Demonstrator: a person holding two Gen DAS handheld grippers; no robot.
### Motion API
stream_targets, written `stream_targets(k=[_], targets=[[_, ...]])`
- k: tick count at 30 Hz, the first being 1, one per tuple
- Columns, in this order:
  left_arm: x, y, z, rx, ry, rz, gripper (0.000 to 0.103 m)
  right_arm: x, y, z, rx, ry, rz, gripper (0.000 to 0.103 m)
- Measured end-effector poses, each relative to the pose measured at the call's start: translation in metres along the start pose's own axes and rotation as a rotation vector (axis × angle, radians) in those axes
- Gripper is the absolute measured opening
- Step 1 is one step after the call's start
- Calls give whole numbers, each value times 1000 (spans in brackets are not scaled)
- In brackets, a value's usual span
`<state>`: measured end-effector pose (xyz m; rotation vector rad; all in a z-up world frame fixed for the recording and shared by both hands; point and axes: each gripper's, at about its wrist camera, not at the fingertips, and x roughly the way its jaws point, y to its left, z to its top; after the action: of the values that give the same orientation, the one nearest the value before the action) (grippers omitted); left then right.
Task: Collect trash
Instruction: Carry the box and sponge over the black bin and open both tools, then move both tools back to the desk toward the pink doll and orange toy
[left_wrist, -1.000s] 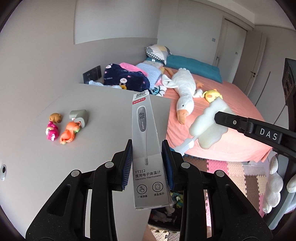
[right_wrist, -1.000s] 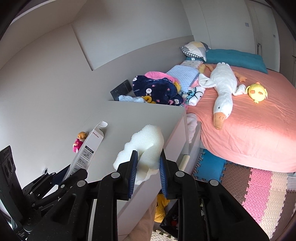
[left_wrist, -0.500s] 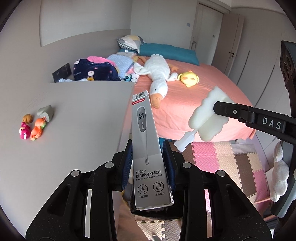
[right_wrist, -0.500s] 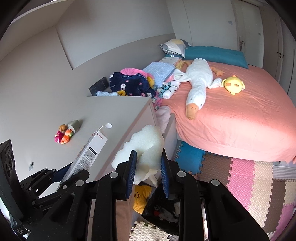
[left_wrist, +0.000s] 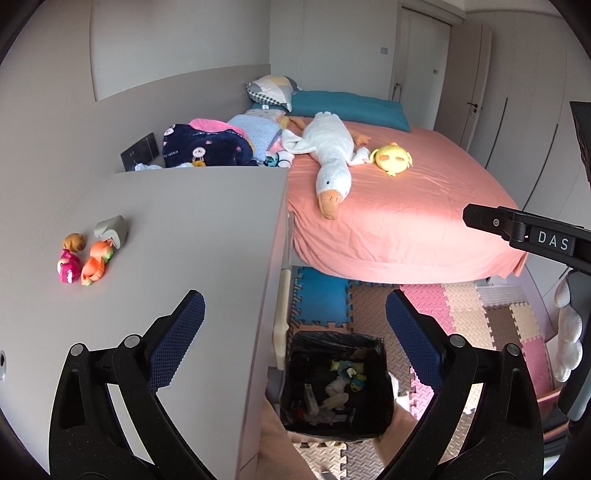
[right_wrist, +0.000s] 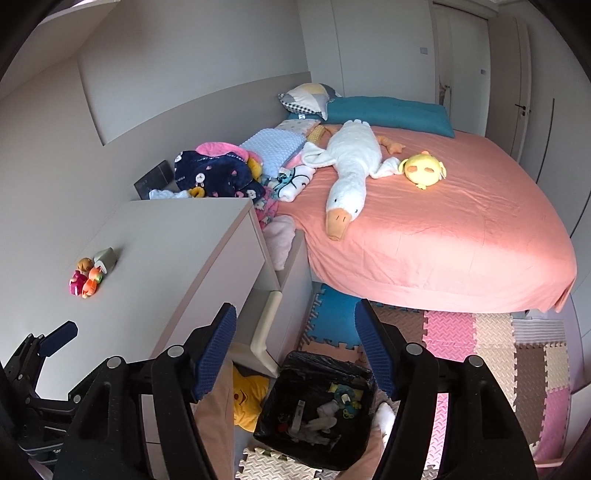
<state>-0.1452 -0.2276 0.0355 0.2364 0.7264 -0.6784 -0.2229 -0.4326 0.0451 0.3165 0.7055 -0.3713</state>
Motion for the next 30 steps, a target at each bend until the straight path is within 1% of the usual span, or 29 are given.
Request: stream_targets(k=[6,11,22,30], targets=[[2,20,-3,-31,2,17,95,11,24,1,-30,4,26,67],[3,44,-5,-71,-3,50,95,24,49,2,-54,4,65,67],[4,114,-13,-164,-5,141,95,55,112,3,-117,41,139,67],[5,163,-22,-227,-2,193,95,76,157,4,-155,62,181,67]])
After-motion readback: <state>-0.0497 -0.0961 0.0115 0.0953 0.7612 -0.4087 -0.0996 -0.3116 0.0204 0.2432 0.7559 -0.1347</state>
